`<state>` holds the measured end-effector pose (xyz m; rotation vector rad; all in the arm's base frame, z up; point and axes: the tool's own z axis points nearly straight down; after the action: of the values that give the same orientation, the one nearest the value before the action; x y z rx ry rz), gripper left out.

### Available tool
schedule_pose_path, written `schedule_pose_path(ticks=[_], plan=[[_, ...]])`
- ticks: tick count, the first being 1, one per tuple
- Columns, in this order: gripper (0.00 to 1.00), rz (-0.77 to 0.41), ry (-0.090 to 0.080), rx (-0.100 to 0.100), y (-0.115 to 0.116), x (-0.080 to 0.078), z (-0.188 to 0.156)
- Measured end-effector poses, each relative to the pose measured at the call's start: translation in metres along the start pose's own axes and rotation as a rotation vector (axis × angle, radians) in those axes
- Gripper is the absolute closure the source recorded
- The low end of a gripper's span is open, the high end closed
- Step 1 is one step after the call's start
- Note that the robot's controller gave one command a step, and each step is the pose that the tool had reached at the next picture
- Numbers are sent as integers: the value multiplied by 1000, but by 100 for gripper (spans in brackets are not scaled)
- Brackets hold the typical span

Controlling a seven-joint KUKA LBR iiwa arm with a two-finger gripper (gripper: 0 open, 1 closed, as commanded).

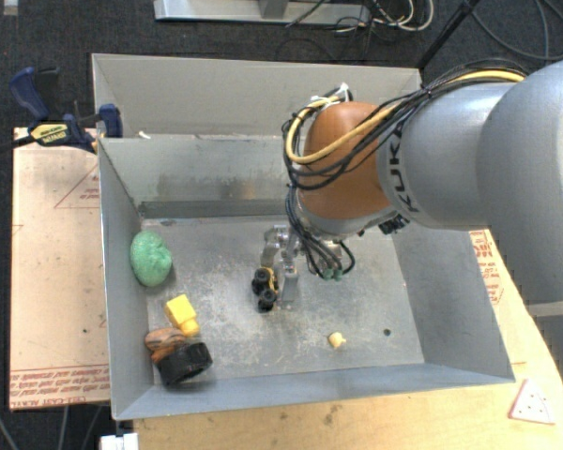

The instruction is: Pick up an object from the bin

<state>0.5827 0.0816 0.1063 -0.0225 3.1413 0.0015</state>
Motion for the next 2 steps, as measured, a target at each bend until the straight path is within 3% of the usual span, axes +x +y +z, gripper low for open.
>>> schedule_pose_path(ticks=[2], plan=[[100, -55, -1, 0, -16, -20, -13]])
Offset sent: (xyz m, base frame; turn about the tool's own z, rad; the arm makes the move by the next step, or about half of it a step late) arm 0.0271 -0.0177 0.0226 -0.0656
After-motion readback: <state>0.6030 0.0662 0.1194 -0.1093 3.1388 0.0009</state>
